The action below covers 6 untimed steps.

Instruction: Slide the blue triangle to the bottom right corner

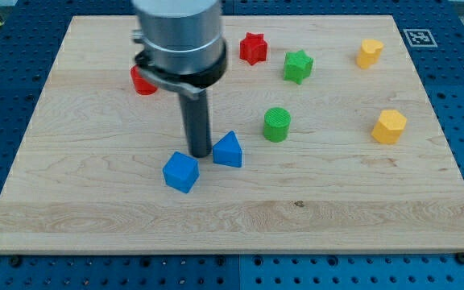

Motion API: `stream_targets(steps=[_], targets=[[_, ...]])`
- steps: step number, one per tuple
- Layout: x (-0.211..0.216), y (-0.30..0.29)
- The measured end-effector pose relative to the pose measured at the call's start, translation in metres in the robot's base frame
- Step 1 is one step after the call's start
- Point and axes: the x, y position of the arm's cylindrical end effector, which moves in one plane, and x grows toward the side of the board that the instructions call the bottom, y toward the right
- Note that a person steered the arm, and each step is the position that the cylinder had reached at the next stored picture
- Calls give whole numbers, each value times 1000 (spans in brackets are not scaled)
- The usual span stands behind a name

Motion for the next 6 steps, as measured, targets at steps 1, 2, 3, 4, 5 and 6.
stream_targets(steps=[1, 2, 3, 4, 5, 6], targets=[[5, 42], [52, 151], [27, 114], [41, 50], [93, 98], [62, 222]])
